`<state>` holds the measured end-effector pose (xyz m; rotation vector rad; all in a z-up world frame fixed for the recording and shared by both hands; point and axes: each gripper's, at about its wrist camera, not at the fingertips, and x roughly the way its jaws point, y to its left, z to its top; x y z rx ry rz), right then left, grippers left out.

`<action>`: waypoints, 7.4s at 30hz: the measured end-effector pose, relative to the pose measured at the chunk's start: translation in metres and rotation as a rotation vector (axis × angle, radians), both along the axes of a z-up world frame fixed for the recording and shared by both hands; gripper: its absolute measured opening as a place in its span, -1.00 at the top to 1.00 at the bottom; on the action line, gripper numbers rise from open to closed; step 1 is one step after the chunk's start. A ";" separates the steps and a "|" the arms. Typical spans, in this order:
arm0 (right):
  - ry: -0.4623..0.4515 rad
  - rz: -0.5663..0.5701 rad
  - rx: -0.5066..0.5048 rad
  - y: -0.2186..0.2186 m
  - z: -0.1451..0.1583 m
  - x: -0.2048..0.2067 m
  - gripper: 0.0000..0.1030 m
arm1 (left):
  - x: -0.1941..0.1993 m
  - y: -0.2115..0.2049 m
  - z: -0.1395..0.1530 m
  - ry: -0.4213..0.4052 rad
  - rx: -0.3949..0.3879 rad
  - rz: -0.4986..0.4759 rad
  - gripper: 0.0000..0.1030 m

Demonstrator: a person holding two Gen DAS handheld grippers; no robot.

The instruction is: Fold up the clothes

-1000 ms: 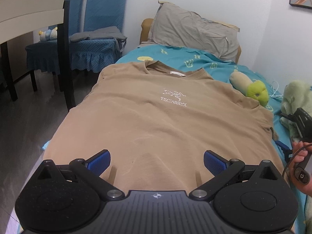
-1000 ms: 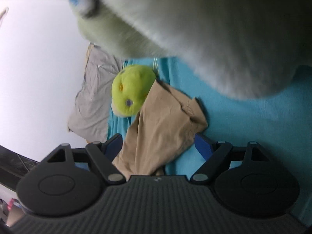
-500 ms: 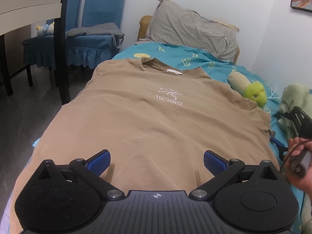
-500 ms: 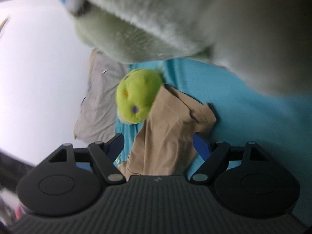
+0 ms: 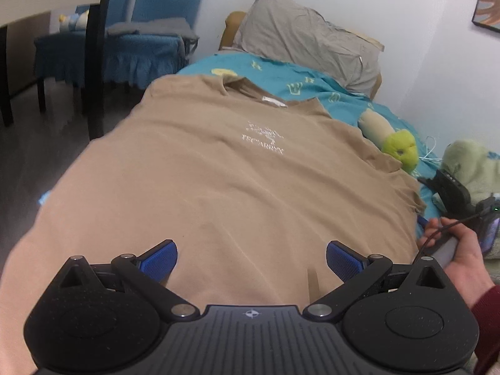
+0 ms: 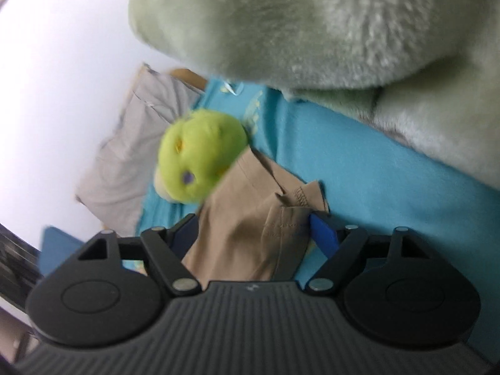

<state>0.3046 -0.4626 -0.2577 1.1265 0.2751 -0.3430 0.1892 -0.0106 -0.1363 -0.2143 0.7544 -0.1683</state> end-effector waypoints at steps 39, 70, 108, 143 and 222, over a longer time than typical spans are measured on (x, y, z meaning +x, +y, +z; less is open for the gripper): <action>0.113 0.040 -0.133 0.006 0.010 0.019 -0.78 | 0.008 0.021 0.009 -0.043 -0.115 0.073 -0.99; 0.073 0.745 -0.914 0.327 0.091 0.102 -0.62 | 0.001 0.101 0.067 -0.113 0.030 0.233 -0.99; 0.130 0.411 -0.564 0.132 0.194 -0.205 -0.81 | -0.072 -0.095 0.000 0.182 -0.161 -0.341 -0.57; 0.197 0.430 -0.440 0.114 0.174 -0.190 -0.81 | -0.033 0.040 0.005 0.350 -0.044 -0.173 0.90; 0.085 0.791 -0.373 0.156 0.052 0.158 0.72 | -0.147 -0.038 0.025 0.041 -0.051 -1.025 0.92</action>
